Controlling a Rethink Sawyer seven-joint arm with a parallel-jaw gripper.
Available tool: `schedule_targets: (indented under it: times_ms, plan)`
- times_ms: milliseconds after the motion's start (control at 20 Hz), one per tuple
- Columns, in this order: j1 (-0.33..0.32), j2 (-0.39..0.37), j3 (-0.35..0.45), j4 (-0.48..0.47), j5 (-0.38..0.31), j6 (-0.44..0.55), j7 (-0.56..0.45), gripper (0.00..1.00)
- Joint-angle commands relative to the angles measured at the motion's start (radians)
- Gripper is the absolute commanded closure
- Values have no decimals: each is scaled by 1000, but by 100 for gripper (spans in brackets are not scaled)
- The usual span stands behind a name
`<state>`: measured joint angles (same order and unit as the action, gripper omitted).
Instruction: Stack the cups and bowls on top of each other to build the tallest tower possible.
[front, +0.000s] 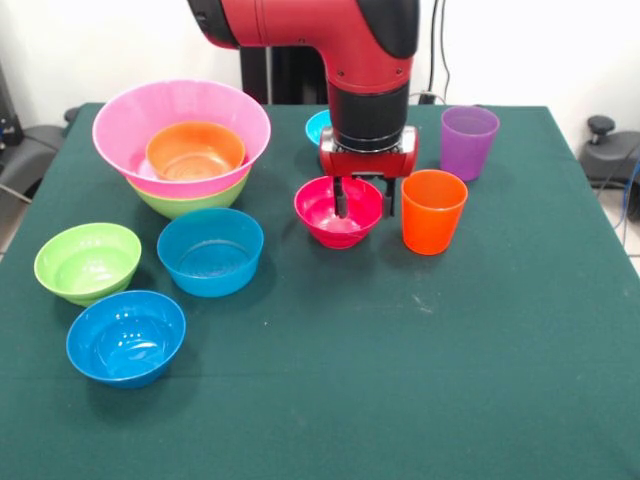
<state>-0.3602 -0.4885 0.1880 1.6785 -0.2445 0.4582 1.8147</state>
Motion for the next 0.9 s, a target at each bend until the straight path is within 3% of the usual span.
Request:
schedule_targets:
  times_ms: [50, 400, 850, 900]
  plan:
    - [45, 92, -25, -50, -32, -126, 133, 0]
    - [51, 127, -29, -74, -7, -122, 114, 0]
    - [62, 112, -44, -78, -18, -142, 95, 0]
    - [64, 111, -47, -81, -20, -145, 92, 100]
